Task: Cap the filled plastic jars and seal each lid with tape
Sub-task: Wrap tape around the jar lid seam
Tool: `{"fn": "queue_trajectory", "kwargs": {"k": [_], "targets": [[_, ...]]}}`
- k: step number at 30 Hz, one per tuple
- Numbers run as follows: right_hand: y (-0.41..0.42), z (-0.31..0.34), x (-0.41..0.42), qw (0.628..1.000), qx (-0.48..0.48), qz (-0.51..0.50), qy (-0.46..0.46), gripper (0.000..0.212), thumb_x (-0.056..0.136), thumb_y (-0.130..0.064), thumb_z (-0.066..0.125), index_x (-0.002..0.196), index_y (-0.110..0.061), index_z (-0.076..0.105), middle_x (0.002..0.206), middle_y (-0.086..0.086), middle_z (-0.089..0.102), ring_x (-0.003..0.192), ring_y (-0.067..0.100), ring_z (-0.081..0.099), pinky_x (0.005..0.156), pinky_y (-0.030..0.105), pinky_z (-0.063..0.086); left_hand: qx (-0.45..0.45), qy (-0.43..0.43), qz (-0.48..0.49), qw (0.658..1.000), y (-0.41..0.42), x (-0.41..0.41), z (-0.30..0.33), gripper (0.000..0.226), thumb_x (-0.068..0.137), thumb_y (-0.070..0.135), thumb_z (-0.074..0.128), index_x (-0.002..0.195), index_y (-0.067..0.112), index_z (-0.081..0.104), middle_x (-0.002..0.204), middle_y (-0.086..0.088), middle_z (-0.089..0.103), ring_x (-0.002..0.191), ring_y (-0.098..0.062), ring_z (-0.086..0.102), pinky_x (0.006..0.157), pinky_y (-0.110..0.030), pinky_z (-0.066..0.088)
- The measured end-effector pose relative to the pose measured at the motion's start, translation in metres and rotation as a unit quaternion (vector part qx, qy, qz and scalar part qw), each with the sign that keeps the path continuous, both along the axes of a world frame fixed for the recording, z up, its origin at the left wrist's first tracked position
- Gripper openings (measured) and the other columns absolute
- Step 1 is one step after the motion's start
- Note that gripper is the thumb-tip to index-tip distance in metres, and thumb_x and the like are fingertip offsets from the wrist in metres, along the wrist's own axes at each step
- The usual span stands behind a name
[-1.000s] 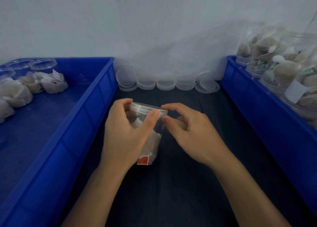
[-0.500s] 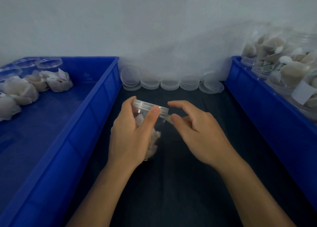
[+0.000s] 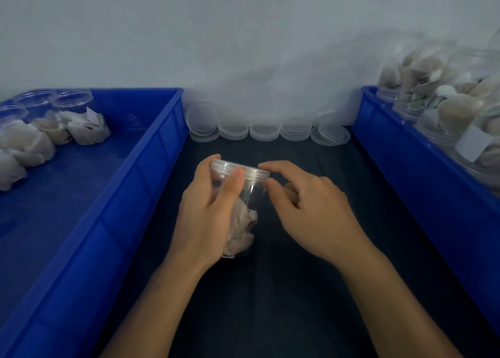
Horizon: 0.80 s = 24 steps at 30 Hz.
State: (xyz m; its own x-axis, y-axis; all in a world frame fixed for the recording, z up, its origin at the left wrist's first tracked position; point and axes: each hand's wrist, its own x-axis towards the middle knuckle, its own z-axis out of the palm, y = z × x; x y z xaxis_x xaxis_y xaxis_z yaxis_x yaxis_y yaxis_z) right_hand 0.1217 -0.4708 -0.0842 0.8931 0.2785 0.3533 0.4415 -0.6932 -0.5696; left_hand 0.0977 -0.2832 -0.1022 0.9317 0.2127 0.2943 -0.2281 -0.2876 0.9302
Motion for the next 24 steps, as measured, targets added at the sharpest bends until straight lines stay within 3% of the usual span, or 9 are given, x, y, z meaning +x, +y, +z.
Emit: {"fn": "queue_trajectory", "kwargs": {"k": [4, 8, 10, 13, 16, 19, 24], "targets": [[0.003, -0.001, -0.001, 1.000, 0.003, -0.006, -0.014, 0.035, 0.100, -0.057, 0.041, 0.131, -0.048, 0.056, 0.068, -0.026, 0.059, 0.062, 0.009, 0.057, 0.065, 0.033, 0.047, -0.015, 0.015, -0.019, 1.000, 0.005, -0.001, 0.001, 0.056, 0.093, 0.072, 0.046, 0.139, 0.042, 0.054, 0.114, 0.021, 0.069, 0.107, -0.005, 0.069, 0.097, -0.037, 0.052], [0.005, -0.001, -0.003, 1.000, -0.001, -0.013, -0.027, 0.038, 0.101, -0.056, 0.041, 0.132, -0.044, 0.059, 0.063, -0.024, 0.058, 0.062, 0.008, 0.058, 0.070, 0.037, 0.052, 0.040, 0.025, 0.011, 0.999, 0.004, 0.000, 0.006, 0.024, 0.104, 0.062, 0.032, 0.111, 0.063, 0.055, 0.108, 0.034, 0.064, 0.105, 0.010, 0.062, 0.091, -0.014, 0.043], [0.006, -0.001, -0.004, 0.999, -0.006, -0.019, -0.035, 0.041, 0.101, -0.058, 0.039, 0.133, -0.041, 0.060, 0.056, -0.020, 0.052, 0.061, 0.009, 0.058, 0.069, 0.040, 0.054, 0.127, -0.001, 0.062, 0.990, 0.003, -0.001, 0.009, 0.031, 0.109, 0.061, 0.027, 0.118, 0.060, 0.057, 0.115, 0.030, 0.062, 0.109, 0.009, 0.058, 0.088, -0.008, 0.039], [0.010, -0.001, -0.006, 0.998, -0.020, -0.026, -0.054, 0.043, 0.102, -0.060, 0.037, 0.130, -0.038, 0.062, 0.057, -0.019, 0.052, 0.058, 0.009, 0.058, 0.062, 0.039, 0.054, 0.163, -0.018, 0.142, 0.976, 0.000, -0.002, 0.007, 0.053, 0.109, 0.060, 0.033, 0.148, 0.029, 0.052, 0.132, 0.016, 0.057, 0.111, 0.010, 0.055, 0.082, -0.009, 0.040], [0.013, -0.003, -0.008, 0.997, -0.029, -0.032, -0.071, 0.043, 0.103, -0.059, 0.037, 0.130, -0.036, 0.062, 0.060, -0.018, 0.056, 0.055, 0.008, 0.058, 0.058, 0.039, 0.053, 0.190, -0.024, 0.130, 0.973, -0.007, -0.007, 0.006, 0.063, 0.102, 0.070, 0.034, 0.152, 0.033, 0.043, 0.131, 0.019, 0.056, 0.105, 0.008, 0.058, 0.080, -0.011, 0.041], [0.013, -0.003, -0.009, 0.998, -0.021, -0.024, -0.060, 0.044, 0.103, -0.056, 0.036, 0.133, -0.035, 0.061, 0.058, -0.019, 0.053, 0.055, 0.009, 0.058, 0.059, 0.039, 0.053, 0.242, -0.002, 0.116, 0.963, -0.009, -0.008, 0.008, 0.090, 0.085, 0.090, 0.035, 0.157, 0.036, 0.030, 0.131, 0.020, 0.053, 0.103, 0.001, 0.057, 0.083, -0.027, 0.049], [0.005, -0.002, -0.004, 0.998, 0.032, 0.041, 0.034, 0.037, 0.107, -0.045, 0.043, 0.144, -0.045, 0.051, 0.063, -0.017, 0.061, 0.060, 0.010, 0.058, 0.065, 0.031, 0.041, 0.195, 0.010, 0.111, 0.975, -0.001, -0.004, 0.006, 0.090, 0.084, 0.090, 0.040, 0.157, 0.037, 0.031, 0.136, 0.018, 0.058, 0.110, 0.000, 0.062, 0.094, -0.037, 0.055]]}}
